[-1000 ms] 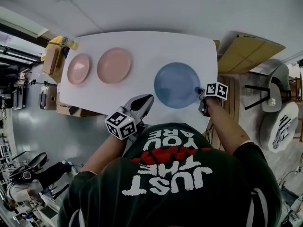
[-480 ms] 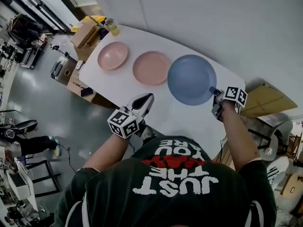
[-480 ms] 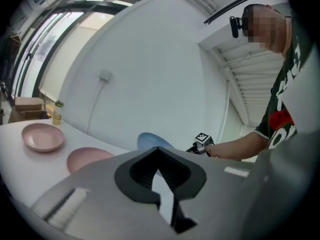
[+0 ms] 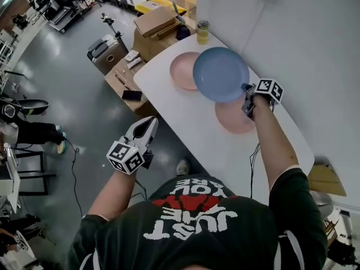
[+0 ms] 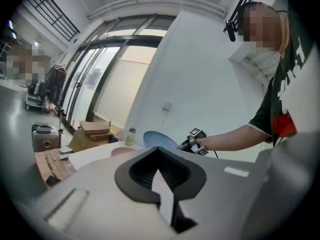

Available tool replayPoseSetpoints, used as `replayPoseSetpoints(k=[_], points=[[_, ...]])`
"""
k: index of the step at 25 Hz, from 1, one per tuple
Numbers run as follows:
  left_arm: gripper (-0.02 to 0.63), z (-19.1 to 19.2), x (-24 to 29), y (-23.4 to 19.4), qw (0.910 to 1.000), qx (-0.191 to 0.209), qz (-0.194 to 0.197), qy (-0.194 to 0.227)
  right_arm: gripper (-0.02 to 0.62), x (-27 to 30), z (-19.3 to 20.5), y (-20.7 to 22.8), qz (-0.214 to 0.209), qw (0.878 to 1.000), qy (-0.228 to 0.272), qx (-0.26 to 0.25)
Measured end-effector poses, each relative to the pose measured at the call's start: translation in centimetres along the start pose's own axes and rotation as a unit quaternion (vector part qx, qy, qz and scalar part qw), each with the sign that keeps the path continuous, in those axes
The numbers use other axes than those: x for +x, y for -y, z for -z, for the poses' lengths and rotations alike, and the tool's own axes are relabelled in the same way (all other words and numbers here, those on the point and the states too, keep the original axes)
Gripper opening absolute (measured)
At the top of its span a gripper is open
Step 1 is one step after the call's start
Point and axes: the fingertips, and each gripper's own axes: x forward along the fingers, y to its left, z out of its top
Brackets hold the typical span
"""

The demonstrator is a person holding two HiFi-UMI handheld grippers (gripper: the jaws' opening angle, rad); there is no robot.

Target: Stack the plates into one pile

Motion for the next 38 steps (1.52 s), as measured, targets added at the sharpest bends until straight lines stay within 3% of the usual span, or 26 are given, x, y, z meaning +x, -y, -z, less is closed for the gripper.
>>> replayPoseSetpoints(k=[3, 7, 15, 18, 21, 26, 29, 31, 34, 38], points=[[0.005, 0.5, -3.7, -5.8, 0.9985, -0.019, -0.051, 0.005, 0.017, 7.3, -0.1, -2.3, 0.021, 1.0, -0.019, -0.008], [0.005, 2.0, -7.5, -10.4, 0.9929, -0.052, -0.107, 0.003, 0.017, 14.5, 0.9, -3.5, 0.054, 0.997, -0.05, -0.008], [0.004, 4.4, -8.8, -14.0, 0.9889, -0.083, -0.123, -0.005, 0.018, 19.9, 3.1, -3.6, 0.091, 0.994, -0.061, -0.002], [0.005, 4.7, -8.1, -14.1, 0.9897, -0.085, -0.115, -0.006, 0.025, 20.1, 3.1, -3.7, 0.111, 0.989, -0.068, -0.071], [0.005, 4.7, -7.1, -13.5, 0.9906, -0.088, -0.104, -0.011, 0.167, 19.6, 3.0, -4.6, 0.117, 0.978, -0.086, -0.152], [0.004, 4.2, -4.6, -12.2, 0.9936, -0.083, -0.075, -0.018, 0.172, 15.3, 1.6, -7.9, 0.091, 0.96, -0.046, -0.26], [0.005, 3.4, -2.3, -10.7, 0.996, -0.075, -0.044, -0.019, 0.157, 9.0, 2.5, -12.2, -0.023, 0.956, 0.015, -0.291], [0.005, 2.5, -0.6, -9.1, 0.9974, -0.068, -0.016, -0.018, 0.07, 3.1, 4.3, -14.2, -0.081, 0.941, 0.056, -0.322], [0.005, 1.4, 1.4, -5.2, 0.998, -0.054, 0.028, -0.018, 0.014, -5.8, 8.6, -13.8, -0.111, 0.923, 0.093, -0.356], [0.003, 1.1, 3.7, 1.5, 0.9959, -0.034, 0.08, -0.026, 0.006, -14.9, 15.0, -10.2, -0.137, 0.924, 0.096, -0.344]])
